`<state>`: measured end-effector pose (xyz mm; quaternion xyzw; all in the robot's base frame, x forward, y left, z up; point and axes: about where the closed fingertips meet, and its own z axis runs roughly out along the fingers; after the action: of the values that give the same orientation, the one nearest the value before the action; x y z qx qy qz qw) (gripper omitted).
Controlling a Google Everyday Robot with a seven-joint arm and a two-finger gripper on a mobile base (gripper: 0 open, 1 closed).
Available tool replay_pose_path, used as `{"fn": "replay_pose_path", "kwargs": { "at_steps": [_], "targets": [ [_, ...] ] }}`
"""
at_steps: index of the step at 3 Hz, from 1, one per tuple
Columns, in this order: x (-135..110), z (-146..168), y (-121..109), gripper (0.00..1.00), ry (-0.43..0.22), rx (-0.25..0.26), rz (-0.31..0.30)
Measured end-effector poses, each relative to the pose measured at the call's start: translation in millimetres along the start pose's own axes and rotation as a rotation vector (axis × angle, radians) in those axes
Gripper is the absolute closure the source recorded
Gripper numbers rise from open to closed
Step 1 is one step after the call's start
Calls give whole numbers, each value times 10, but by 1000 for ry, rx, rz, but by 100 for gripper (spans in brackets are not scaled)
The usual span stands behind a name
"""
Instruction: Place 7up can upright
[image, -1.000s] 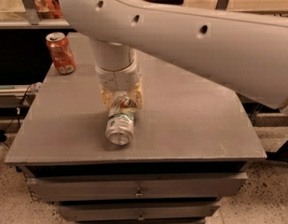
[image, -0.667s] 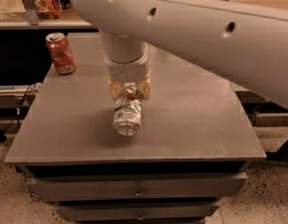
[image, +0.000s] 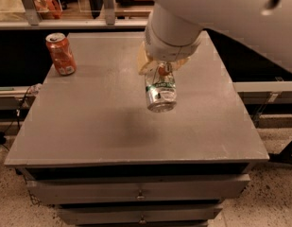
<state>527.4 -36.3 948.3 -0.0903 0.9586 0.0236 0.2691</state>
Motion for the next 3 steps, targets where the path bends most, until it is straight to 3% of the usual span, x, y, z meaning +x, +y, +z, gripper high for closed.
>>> {"fn": "replay_pose_path", "kwargs": {
  "at_steps": [1,2,3],
  "targets": [
    [12,-58,-287,100,-98,-68,-44],
    [-42,-14,-323,100,-190,-180,-67],
    [-218,-98,-118,100,-270,-260,-98]
  ]
}}
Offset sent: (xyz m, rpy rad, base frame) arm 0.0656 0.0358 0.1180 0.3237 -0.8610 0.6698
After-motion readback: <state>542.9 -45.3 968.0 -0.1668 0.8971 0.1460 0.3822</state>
